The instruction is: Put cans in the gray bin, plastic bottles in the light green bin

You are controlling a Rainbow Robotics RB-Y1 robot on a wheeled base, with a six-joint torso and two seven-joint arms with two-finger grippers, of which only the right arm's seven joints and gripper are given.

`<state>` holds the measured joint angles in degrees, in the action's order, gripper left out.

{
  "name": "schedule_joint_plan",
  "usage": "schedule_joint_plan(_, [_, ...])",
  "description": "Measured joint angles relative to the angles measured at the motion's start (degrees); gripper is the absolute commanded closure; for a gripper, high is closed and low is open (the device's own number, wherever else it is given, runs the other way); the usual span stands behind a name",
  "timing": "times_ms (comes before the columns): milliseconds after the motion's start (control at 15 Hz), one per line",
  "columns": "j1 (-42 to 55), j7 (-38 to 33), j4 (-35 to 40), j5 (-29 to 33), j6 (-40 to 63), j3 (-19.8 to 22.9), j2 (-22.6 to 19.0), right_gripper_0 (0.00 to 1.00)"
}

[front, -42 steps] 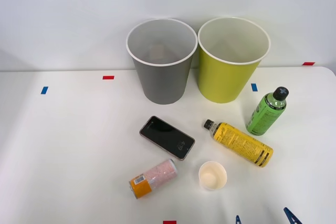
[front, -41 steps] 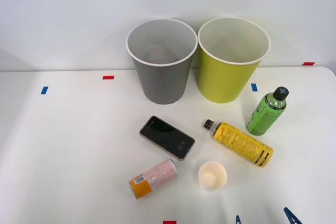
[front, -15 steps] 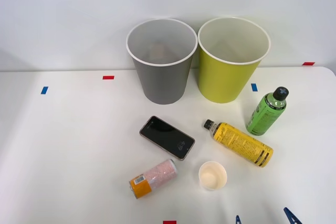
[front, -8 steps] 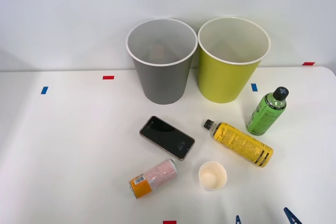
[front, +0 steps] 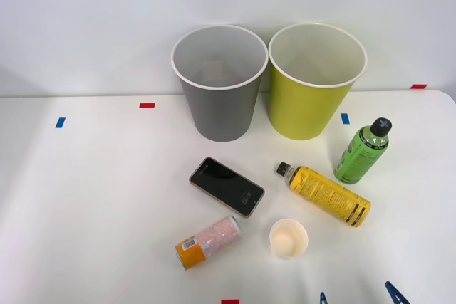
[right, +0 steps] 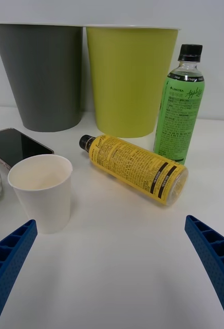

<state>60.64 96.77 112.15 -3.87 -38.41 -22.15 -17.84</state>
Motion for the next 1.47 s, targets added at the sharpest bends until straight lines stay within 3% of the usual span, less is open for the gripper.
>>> schedule_joint_plan(1467, [0.0, 0.0, 0.0, 0.0, 0.0, 0.0, 0.0, 0.0])
